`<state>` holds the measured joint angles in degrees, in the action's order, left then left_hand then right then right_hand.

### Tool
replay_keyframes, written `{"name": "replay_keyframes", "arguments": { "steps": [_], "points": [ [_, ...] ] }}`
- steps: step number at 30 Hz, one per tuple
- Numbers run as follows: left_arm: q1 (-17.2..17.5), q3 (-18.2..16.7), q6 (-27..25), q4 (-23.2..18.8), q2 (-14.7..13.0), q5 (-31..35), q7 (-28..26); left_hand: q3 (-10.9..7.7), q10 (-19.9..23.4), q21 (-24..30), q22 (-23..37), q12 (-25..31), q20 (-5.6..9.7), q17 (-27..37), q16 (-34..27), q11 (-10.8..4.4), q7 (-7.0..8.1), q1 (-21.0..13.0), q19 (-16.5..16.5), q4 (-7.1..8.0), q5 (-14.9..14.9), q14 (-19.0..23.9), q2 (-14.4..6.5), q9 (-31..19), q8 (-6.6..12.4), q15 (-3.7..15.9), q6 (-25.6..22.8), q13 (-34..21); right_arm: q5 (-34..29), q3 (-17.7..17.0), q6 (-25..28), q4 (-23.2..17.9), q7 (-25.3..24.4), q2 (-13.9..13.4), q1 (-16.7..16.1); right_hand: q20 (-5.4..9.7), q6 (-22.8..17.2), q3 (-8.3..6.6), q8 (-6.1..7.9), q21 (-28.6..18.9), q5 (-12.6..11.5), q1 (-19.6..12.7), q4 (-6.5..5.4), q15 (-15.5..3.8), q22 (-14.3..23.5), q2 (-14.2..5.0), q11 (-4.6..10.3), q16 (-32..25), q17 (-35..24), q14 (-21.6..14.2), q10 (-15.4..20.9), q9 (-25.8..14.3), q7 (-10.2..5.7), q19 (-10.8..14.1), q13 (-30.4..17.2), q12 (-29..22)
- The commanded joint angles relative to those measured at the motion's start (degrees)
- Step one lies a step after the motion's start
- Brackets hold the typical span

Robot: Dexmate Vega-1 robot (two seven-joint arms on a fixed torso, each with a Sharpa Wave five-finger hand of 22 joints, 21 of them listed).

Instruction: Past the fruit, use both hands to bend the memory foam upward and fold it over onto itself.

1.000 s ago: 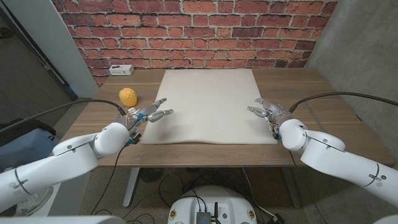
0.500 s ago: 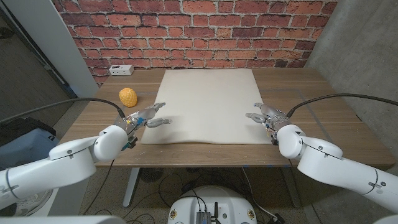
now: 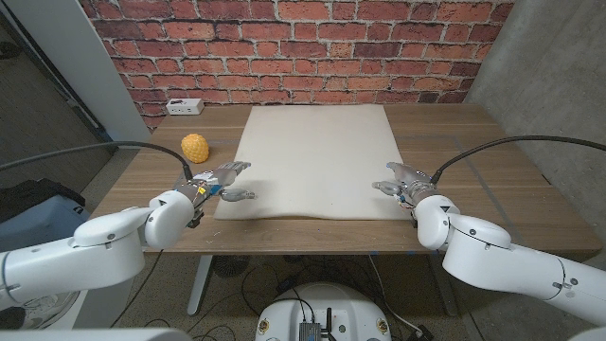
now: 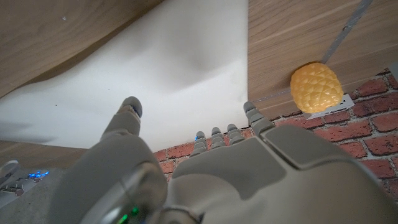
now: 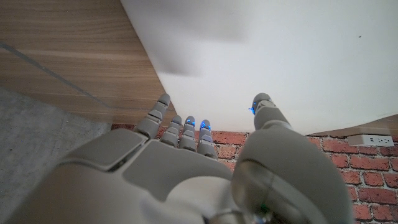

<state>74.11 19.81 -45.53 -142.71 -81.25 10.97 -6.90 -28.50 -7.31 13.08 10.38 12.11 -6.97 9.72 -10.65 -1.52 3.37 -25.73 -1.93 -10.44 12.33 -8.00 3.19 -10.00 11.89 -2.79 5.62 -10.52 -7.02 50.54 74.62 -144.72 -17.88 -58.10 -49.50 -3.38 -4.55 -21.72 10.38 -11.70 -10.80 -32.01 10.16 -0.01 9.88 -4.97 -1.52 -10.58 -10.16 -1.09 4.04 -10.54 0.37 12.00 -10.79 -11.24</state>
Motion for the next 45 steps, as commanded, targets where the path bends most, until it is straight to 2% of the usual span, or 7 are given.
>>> {"name": "replay_keyframes", "arguments": {
  "steps": [1,7,11,26,29,37,45],
  "points": [
    [-6.61,7.67,-6.94,-3.43,-1.82,10.48,10.25,0.48,-0.15,-0.2,0.08,0.15,-1.1,0.2,0.33,0.53,-0.49,-1.84,-0.11,-0.09,0.72,-0.47,0.67,-0.24,0.2,-1.13,0.09,-0.16,-8.75,7.84,5.36,-1.59,6.19,0.0,4.38,0.3,1.09,-0.09,-0.08,0.03,-0.56,-1.4,0.56,0.48,0.03,0.77,0.21,0.1,0.0,0.32,-0.74,-0.2,-0.54,0.61,-0.13,0.18],
    [-9.63,11.66,-9.23,-4.14,-0.91,17.87,17.33,1.05,-1.88,-0.54,0.08,-0.54,-1.71,0.25,0.47,1.51,-1.43,-4.66,-0.18,-0.01,1.54,-1.3,2.41,-0.29,-0.55,-1.76,1.68,-0.22,-33.84,6.83,5.36,1.0,27.71,4.05,0.02,0.16,2.13,-0.1,-0.03,0.23,-0.9,-2.87,0.6,0.46,0.03,2.16,0.47,0.3,-0.04,1.06,-1.76,-0.23,-0.75,0.46,-0.16,0.33],
    [-10.99,13.34,-9.75,-3.76,0.27,21.16,21.66,1.5,-1.92,-0.65,0.1,-0.48,-1.67,0.24,0.42,1.08,-1.47,-7.04,-0.53,0.1,2.19,-1.67,3.51,-0.32,-1.15,-0.48,3.76,-0.24,-47.74,6.93,5.36,3.37,40.11,6.53,-1.15,-0.1,2.35,0.17,0.02,0.39,-0.97,-3.04,0.39,0.56,0.05,2.94,0.57,0.42,-0.06,1.6,-2.22,-0.24,-0.97,0.15,-0.17,0.38],
    [-13.27,16.39,-10.04,-1.51,4.08,30.63,32.95,2.63,-2.44,-0.69,0.17,-0.57,-0.3,0.2,0.44,0.56,-0.24,-11.25,-1.47,0.45,3.34,-2.15,5.04,-0.39,-0.89,0.66,5.04,-0.28,-72.46,9.44,4.1,8.74,62.25,9.92,-0.52,-0.21,5.17,0.83,-0.15,0.58,-2.12,-5.08,0.15,0.47,0.09,5.84,1.48,0.43,-0.14,3.35,-5.9,-0.28,-2.83,-0.28,-0.22,0.83],
    [-13.88,16.98,-10.11,-0.82,5.05,32.37,35.27,2.54,-2.72,-0.67,0.19,-0.61,0.19,0.18,0.35,-1.01,0.16,-12.64,-1.79,0.6,3.56,-1.98,4.48,-0.4,-0.85,1.25,5.22,-0.28,-76.78,6.38,1.04,9.82,66.14,11.61,-2.93,-0.14,5.46,0.54,-0.04,0.56,-2.43,-6.05,0.23,0.43,0.08,5.81,1.58,0.36,-0.15,3.47,-6.21,-0.3,-3.11,-0.24,-0.22,0.74],
    [-13.08,15.98,-9.86,-0.27,6.05,33.34,36.23,2.32,-3.08,-0.77,0.2,-0.63,0.64,0.16,0.36,-0.54,0.59,-15.12,-2.06,0.83,3.69,-2.06,3.34,-0.41,-0.79,1.8,5.5,-0.28,-91.33,-5.54,-12.52,13.88,77.44,20.62,-11.63,0.08,6.41,-1.5,0.36,0.57,-3.27,-11.43,0.61,0.59,0.01,5.03,2.09,0.37,-0.19,4.56,-7.72,-0.32,-4.66,-0.07,-0.22,0.54],
    [-11.95,13.98,-9.24,-0.11,6.33,31.53,35.24,2.5,-3.49,-0.93,0.23,-0.64,0.82,0.15,0.41,-1.06,0.69,-16.59,-2.04,1.18,3.54,-2.3,2.64,-0.41,-0.82,2.15,5.78,-0.28,-98.99,-14.26,-25.14,17.94,79.75,30.97,-17.41,-0.17,8.46,-3.35,0.28,0.6,-3.48,-17.05,0.68,0.88,-0.04,5.26,3.39,0.37,-0.17,6.01,-10.13,-0.33,-6.39,0.04,-0.21,0.51]
  ]
}}
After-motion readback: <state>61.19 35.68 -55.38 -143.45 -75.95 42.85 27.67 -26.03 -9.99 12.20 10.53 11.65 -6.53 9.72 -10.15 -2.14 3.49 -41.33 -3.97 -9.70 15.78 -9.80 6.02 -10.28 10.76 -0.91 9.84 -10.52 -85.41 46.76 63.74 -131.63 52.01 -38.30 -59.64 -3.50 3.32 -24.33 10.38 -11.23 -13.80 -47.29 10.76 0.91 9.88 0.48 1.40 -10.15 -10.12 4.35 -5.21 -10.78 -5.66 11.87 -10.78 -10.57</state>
